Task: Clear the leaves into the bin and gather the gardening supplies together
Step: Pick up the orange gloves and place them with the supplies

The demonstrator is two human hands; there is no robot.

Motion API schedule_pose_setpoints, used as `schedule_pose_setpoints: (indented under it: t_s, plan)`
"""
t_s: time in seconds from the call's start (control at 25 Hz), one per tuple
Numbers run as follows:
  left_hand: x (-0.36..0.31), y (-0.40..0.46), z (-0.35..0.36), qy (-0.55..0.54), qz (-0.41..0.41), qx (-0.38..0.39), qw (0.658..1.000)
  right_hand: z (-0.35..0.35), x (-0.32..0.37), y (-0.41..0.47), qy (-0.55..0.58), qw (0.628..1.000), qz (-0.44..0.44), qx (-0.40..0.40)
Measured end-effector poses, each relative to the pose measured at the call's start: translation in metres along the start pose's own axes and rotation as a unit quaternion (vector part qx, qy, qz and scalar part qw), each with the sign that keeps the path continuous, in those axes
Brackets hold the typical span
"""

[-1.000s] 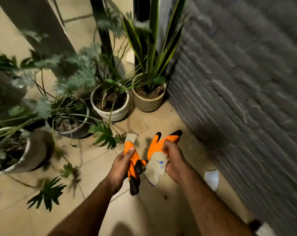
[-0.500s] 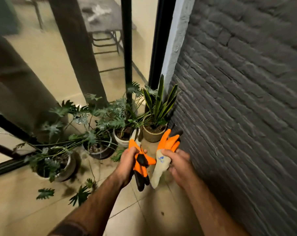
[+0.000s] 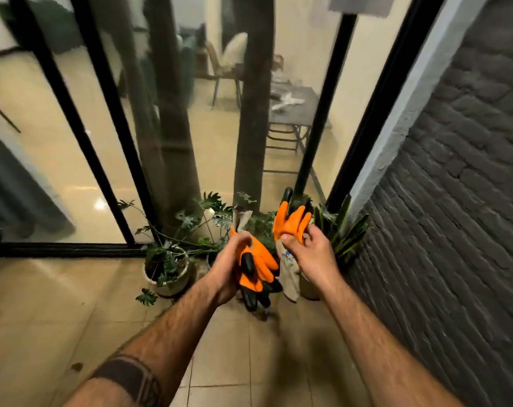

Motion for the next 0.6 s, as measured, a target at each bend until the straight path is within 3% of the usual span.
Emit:
schedule_pose_setpoints:
  t_s: [0.16,0.36,0.48,0.6]
  plan:
    - [-0.014,-0.033,-0.045,-0.052,0.003,-0.114,0.992,0.046,0.029,-0.001,-0.077,0.994,-0.013,0.079]
    - [-0.004,-0.065,-0.134,-0.189,-0.011,-0.211,0.959,0.121,0.053,-0.024,-0.077,0.983,-0.011,0.168]
    - [-0.004,-0.076,-0.175,-0.226,0.0,-0.213,0.951,0.161,0.071,-0.032,-0.083,0.982,-0.052,0.161]
    - [-0.017,-0.087,-0.226,-0.268,0.025,-0.206,0.941,0.222,0.108,-0.05,-0.162,0.962,-0.174,0.132]
Point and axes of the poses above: each hand's wrist, its own y-axis towards the middle knuckle, its own z-axis out of the palm, x = y × z, the point moved 9 cm from there along y, towards the middle knuckle, and after that the axes turned 4 degrees about -x, right-handed, at the moved point
